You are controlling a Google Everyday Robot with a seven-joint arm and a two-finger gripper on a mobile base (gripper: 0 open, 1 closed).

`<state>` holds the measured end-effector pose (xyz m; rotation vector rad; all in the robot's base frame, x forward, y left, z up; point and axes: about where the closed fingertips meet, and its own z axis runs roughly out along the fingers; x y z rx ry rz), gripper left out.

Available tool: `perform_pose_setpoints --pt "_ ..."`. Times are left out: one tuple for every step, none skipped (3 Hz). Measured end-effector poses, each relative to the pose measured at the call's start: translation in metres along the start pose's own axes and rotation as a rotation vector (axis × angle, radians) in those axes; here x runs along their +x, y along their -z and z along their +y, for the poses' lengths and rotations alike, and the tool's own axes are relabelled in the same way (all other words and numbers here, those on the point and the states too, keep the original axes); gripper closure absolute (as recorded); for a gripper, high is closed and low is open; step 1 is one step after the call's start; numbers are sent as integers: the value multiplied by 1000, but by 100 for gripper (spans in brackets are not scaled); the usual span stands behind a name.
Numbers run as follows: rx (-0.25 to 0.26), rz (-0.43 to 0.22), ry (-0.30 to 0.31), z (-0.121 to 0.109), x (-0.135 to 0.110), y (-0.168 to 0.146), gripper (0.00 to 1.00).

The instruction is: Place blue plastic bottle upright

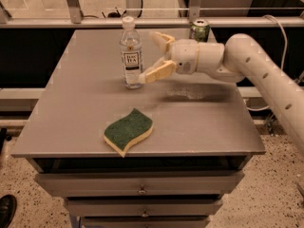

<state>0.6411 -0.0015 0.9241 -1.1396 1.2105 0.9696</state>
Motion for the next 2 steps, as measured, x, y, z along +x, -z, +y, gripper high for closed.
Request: perform_pose_setpoints --pt "39 108 75 -8 -13 47 0" --pt "99 228 135 -15 -33 112 0"
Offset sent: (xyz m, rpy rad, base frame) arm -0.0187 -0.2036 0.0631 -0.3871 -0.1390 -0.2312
